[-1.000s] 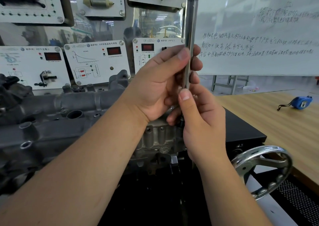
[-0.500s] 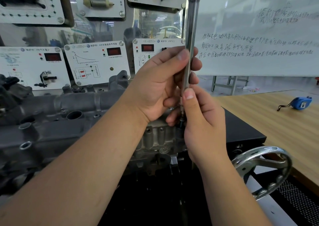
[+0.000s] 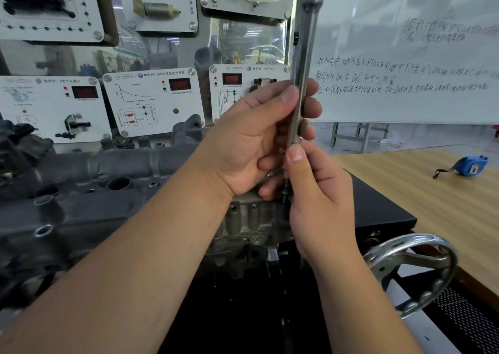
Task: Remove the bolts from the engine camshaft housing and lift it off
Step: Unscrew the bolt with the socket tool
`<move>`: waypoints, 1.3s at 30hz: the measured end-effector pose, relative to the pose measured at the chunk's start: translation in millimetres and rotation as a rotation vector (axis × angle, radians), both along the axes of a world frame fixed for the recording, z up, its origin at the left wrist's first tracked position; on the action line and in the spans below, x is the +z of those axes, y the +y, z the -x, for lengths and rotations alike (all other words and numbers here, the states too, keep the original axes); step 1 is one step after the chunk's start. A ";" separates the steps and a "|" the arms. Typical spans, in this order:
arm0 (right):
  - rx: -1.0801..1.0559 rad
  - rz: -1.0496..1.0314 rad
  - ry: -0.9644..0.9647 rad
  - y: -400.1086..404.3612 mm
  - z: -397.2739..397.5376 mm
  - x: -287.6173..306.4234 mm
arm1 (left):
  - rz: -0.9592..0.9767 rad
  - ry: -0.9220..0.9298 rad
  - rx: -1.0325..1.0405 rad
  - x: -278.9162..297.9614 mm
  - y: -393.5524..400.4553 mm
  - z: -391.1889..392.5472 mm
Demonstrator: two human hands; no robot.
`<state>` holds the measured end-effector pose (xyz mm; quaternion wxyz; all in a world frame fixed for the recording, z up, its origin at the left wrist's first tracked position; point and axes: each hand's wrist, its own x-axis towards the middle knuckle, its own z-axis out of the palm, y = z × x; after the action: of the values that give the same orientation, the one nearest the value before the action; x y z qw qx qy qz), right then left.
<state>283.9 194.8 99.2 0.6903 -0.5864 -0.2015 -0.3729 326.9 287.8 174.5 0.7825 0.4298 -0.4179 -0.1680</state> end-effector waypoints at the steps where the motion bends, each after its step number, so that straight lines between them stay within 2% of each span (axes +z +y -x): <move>1: 0.002 -0.012 0.003 0.3 0.0 -0.2 | 0.004 0.003 0.013 -0.1 -0.1 0.0; 9: -0.067 0.013 -0.016 1.5 0.1 -2.7 | 0.023 0.021 0.125 -2.0 -0.9 -3.8; 15: -0.008 0.035 -0.006 -0.6 0.7 0.1 | -0.015 0.053 -0.008 -0.5 -0.9 -1.0; 20: 0.028 -0.001 0.014 -0.8 0.6 0.0 | -0.017 0.032 0.063 -1.1 -2.0 -0.3; 27: -0.058 0.016 -0.013 -0.4 -0.9 -2.7 | 0.000 0.029 0.110 -2.8 -3.4 -5.1; 34: 0.009 0.014 0.005 0.4 -2.3 3.7 | -0.012 0.037 -0.045 -1.2 -1.5 -6.8; 39: 0.003 -0.024 0.017 3.8 -3.6 4.6 | -0.025 0.033 0.069 -2.0 -5.2 -10.2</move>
<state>287.5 198.6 103.8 0.6994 -0.5811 -0.1919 -0.3693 337.1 282.6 172.5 0.7893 0.4507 -0.3878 -0.1531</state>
